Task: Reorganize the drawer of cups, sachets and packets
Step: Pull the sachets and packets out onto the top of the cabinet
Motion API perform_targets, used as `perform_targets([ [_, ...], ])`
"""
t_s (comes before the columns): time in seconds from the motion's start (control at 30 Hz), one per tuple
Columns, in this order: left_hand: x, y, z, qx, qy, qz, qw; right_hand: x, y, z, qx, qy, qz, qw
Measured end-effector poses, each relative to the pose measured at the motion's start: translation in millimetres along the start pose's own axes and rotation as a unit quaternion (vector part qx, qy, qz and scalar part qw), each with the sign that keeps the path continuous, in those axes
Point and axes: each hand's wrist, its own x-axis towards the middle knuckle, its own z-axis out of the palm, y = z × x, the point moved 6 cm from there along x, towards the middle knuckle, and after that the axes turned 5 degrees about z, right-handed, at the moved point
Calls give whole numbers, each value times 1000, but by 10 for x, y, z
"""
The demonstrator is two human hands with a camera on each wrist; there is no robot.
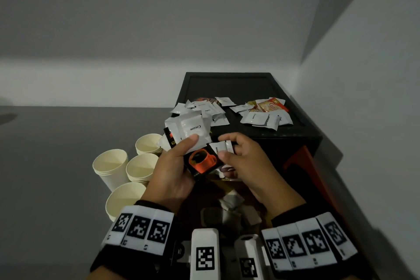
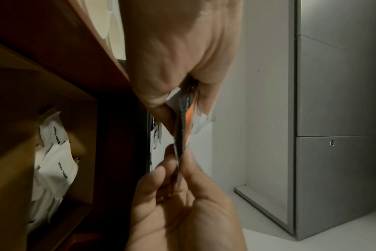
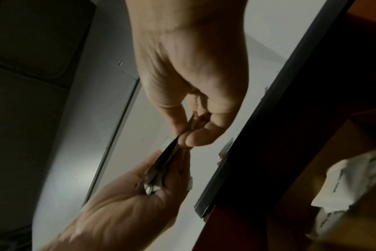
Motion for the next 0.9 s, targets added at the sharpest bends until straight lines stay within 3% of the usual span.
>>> perform_targets([
  [0.27, 40, 108, -102, -25, 29, 9, 999, 51, 71, -337, 105, 107, 26, 988],
  [0.4, 40, 62, -68, -18, 25, 4, 1000, 80, 136, -357, 167, 123, 39, 978],
  [0.6, 59, 33, -80, -11, 12, -2, 1000, 126, 144, -424, 152, 146, 38, 977],
  [0.83, 90, 56, -93, 4, 11, -7, 1000, 503, -76, -910, 136, 268, 10, 954],
  [0.9, 115, 68, -75, 22, 12, -4, 1000, 695, -134, -1035, 146, 271, 8, 951],
])
